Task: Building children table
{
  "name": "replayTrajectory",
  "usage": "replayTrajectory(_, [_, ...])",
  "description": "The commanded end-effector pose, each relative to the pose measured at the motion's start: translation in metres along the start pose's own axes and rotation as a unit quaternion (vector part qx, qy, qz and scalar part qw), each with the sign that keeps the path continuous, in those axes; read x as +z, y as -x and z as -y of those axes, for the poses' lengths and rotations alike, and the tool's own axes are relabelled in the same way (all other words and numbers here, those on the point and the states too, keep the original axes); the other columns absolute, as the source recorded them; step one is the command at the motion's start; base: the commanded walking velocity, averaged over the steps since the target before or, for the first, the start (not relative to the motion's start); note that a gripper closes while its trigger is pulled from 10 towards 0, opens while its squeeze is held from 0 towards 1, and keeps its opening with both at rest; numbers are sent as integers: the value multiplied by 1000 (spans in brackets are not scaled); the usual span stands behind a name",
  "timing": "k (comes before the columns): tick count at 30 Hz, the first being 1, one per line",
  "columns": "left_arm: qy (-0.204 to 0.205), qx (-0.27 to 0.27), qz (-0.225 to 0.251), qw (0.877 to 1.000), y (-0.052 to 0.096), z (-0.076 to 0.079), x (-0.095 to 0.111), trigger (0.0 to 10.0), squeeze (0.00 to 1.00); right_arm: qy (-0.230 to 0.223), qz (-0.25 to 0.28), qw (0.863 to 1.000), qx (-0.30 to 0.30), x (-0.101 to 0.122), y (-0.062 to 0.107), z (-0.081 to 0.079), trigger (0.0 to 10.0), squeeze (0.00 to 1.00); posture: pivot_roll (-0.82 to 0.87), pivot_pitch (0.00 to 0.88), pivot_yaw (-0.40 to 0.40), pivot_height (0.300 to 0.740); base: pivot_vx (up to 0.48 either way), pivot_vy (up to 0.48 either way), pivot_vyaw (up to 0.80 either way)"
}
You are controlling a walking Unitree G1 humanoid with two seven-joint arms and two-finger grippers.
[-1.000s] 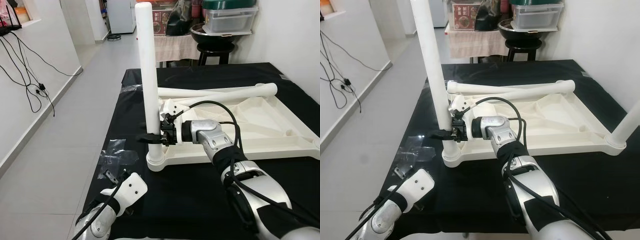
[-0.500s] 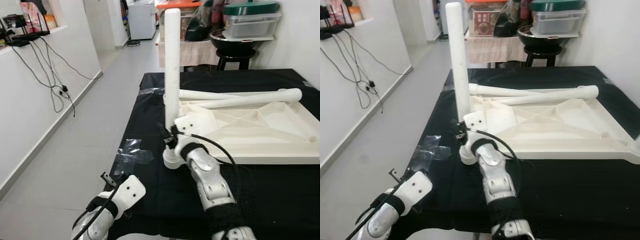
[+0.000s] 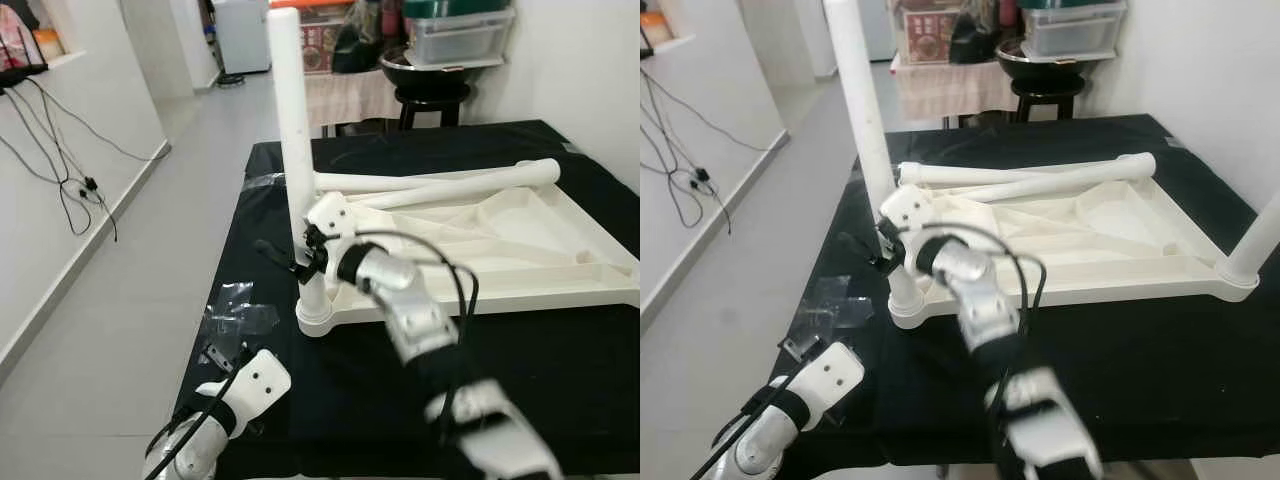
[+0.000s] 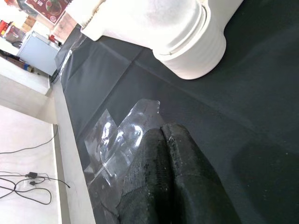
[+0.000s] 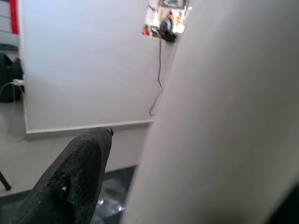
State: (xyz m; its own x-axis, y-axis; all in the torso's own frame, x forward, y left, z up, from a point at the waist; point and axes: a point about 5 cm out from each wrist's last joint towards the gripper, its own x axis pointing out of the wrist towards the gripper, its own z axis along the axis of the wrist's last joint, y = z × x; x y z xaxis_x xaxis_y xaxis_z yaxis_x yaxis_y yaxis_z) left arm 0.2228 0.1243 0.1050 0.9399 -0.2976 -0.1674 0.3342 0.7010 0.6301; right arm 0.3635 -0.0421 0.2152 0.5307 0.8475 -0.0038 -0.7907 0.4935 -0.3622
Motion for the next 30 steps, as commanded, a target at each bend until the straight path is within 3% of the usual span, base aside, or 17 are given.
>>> replayTrajectory(1, [-5, -2, -12, 1000, 0, -2, -7, 10000, 0, -4, -4, 999, 46, -5, -7, -11, 10000, 0, -157, 0, 73, 740, 0, 0, 0])
replayTrajectory(4, [-5, -2, -12, 1000, 0, -1, -7, 10000, 0, 20, -32, 989, 142, -6, -12, -16, 10000, 0, -154, 0, 67, 740, 0, 0, 0])
replayTrajectory(6, [-5, -2, -12, 1000, 0, -1, -7, 10000, 0, 20, -32, 989, 142, -6, -12, -16, 10000, 0, -154, 0, 67, 740, 0, 0, 0])
replayTrajectory(8, [-5, -2, -11, 1000, -1, -1, -7, 10000, 0, 0, -47, 979, 199, -9, -15, -21, 10000, 0, -153, 0, 62, 740, 0, 0, 0])
replayTrajectory(9, [-5, -2, -11, 1000, -1, 0, -6, 10000, 0, -13, -52, 974, 221, -11, -16, -22, 4824, 0, -153, 0, 62, 740, 0, 0, 0])
replayTrajectory(10, [-5, -2, -11, 1000, -1, 0, -6, 10000, 0, -13, -52, 974, 221, -11, -16, -22, 4824, 0, -153, 0, 62, 740, 0, 0, 0])
replayTrajectory(11, [-5, -2, -11, 1000, -1, 0, -6, 10000, 0, -26, -54, 970, 237, -12, -15, -24, 0, 0, -150, 0, 58, 740, 0, 0, 0])
replayTrajectory(17, [-6, -2, -9, 1000, 1, 1, -4, 10000, 0, -59, -60, 967, 242, -22, -10, -22, 0, 0, -125, 0, 48, 740, 0, 0, 0])
replayTrajectory(21, [-6, -2, -8, 1000, 1, 3, -1, 10000, 0, -69, -57, 976, 198, -30, -3, -13, 0, 0, -84, 0, 46, 740, 0, 0, 0])
replayTrajectory(22, [-20, 3, -2, 1000, 2, 4, 2, 10000, 0, -53, -70, 983, 161, -33, 2, -7, 0, 0, -79, 0, 43, 740, 0, 0, 0])
replayTrajectory(23, [-20, 3, -2, 1000, 2, 4, 2, 10000, 0, -53, -70, 983, 161, -33, 2, -7, 0, 0, -79, 0, 43, 740, 0, 0, 0])
replayTrajectory(25, [-7, -11, -4, 1000, 3, 6, 3, 10000, 0, -49, -77, 995, 40, -38, 13, 12, 0, 0, -70, 0, 42, 740, 0, 0, 0])
replayTrajectory(27, [4, -18, -7, 1000, 3, 7, 2, 10000, 0, -56, -74, 996, 16, -38, 15, 15, 0, 0, -70, 0, 42, 740, 0, 0, 0])
replayTrajectory(29, [-4, -8, -1, 1000, 4, 4, 3, 10000, 0, -79, -92, 990, -73, -50, 23, 13, 0, 0, -73, 2, 45, 740, 0, 0, 0])
replayTrajectory(30, [-6, -4, 1, 1000, 5, 3, 4, 10000, 0, -99, -98, 972, -187, -58, 31, 8, 0, 0, -79, 15, 51, 740, 0, 0, 0])
